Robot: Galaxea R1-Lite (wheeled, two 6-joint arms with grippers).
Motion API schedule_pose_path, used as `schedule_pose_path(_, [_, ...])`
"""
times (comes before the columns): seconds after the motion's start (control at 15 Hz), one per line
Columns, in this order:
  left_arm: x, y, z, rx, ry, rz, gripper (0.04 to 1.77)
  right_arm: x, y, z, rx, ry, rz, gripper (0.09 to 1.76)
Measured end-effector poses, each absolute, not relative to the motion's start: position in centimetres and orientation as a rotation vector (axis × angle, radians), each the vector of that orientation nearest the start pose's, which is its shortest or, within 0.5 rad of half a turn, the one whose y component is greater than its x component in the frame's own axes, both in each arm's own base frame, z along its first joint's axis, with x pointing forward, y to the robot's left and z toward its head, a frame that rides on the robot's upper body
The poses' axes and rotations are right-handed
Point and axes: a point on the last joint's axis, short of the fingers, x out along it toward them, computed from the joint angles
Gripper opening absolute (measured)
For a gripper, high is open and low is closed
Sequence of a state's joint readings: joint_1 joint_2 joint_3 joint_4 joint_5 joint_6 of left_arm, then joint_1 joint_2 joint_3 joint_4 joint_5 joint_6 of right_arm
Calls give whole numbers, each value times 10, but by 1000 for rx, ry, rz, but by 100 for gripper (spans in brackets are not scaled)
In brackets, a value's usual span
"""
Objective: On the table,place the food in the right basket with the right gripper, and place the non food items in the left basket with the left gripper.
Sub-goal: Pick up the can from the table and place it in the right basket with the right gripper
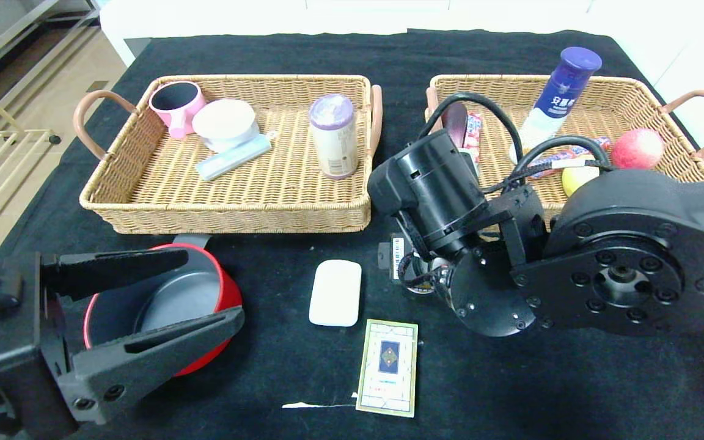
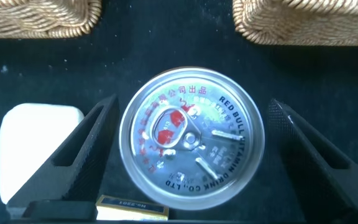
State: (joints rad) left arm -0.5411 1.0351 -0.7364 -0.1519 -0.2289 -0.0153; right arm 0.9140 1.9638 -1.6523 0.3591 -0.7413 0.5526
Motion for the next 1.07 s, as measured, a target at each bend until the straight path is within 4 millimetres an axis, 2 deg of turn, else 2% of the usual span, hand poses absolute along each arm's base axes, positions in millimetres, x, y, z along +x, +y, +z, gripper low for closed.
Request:
schedule_pose_path(0.4, [114, -75, 264, 9, 153, -768, 176, 245, 292, 234, 47, 478, 33, 171])
schedule_pose_path(0.6, [114, -74, 264, 15, 148, -769, 176, 245, 292, 234, 46, 480, 33, 123])
schedule_pose_path(1.07, [113, -74, 264, 18, 149, -768, 176, 245, 292, 233, 53, 484, 30, 118])
